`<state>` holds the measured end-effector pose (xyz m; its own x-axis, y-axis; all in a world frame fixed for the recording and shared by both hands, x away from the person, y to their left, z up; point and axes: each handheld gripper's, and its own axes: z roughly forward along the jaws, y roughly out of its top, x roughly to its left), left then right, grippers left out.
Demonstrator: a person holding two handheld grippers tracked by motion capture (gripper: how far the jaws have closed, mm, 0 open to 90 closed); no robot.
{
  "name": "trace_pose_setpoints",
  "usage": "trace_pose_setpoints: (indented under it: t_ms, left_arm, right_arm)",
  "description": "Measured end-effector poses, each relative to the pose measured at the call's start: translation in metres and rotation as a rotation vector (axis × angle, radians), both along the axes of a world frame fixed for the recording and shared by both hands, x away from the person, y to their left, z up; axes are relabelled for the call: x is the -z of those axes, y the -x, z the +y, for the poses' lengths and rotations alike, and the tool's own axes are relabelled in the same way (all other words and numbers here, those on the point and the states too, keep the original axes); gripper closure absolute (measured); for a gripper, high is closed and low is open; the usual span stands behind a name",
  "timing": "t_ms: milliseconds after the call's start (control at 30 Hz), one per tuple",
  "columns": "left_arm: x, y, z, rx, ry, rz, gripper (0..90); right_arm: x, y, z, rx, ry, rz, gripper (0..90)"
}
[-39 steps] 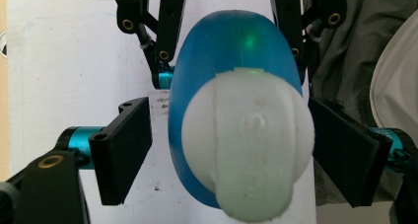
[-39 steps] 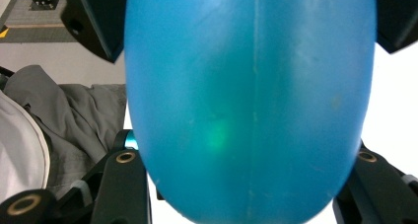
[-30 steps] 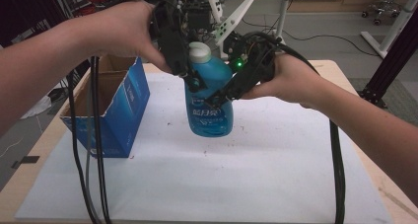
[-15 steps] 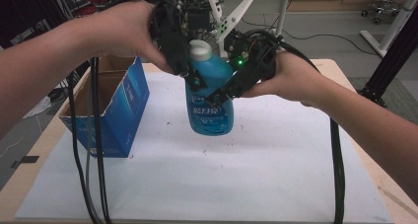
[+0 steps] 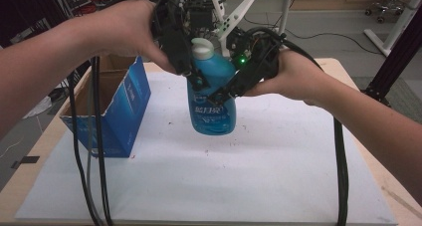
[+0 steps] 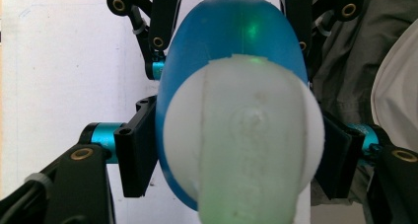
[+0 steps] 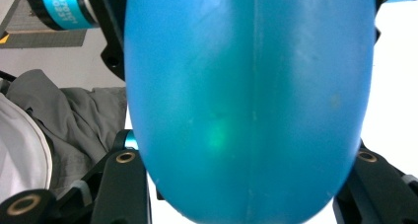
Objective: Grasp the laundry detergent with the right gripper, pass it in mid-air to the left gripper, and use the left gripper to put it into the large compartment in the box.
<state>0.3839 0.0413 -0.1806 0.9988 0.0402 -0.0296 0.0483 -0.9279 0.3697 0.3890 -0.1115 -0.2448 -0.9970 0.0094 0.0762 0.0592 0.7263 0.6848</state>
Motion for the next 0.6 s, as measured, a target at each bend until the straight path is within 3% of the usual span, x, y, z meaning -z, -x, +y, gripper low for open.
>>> trace_pose_setpoints:
  t_ms: [300, 333, 600]
  left_arm:
    - [-0.0007, -0.0001, 0.0000, 0.001, 0.004, -0.001, 32.9]
    - [-0.0006, -0.0002, -0.0001, 0.002, 0.006, -0.001, 32.9]
    - [-0.0009, 0.0008, -0.0011, -0.002, 0.011, -0.008, 35.1]
  right_arm:
    - [0.0006, -0.0011, 0.0015, 0.005, 0.007, -0.022, 46.5]
    - [-0.0001, -0.0001, 0.0013, -0.001, 0.002, 0.001, 46.5]
    - [-0.0014, 0.0006, 0.0013, 0.002, 0.007, 0.001, 46.5]
